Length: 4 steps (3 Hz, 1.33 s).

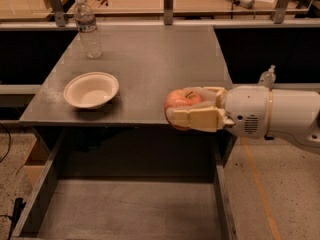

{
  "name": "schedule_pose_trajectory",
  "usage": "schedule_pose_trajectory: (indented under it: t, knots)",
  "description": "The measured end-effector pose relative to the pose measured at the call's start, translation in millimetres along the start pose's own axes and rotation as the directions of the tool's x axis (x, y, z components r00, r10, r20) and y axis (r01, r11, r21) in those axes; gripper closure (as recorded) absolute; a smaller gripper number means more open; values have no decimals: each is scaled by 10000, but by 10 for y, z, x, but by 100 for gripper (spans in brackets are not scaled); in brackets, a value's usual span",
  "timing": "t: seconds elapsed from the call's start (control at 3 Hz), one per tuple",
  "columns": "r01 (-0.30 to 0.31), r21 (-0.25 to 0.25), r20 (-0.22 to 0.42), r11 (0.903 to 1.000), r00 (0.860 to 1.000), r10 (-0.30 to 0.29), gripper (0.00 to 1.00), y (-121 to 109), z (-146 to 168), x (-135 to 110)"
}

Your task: Place apple into top drawer

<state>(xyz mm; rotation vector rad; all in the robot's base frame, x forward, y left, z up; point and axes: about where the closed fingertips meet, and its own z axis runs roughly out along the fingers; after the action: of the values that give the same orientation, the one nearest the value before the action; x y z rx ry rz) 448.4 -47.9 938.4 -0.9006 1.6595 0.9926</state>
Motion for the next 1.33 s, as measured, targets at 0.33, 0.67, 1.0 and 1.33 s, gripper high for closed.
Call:
schedule_pose_trajectory:
  t: [0.33, 0.67, 1.0, 1.33]
  knots:
    - [-5, -419, -405, 9991, 9992, -12, 100, 291, 125, 131]
    - [147, -669, -1128, 9977, 9934, -222, 100, 681, 360, 636]
    - [370, -1025, -1852, 9940, 9811, -556, 100, 961, 638, 1156]
    - [697, -1269, -2481, 9895, 9636, -997, 100, 1005, 952, 1707]
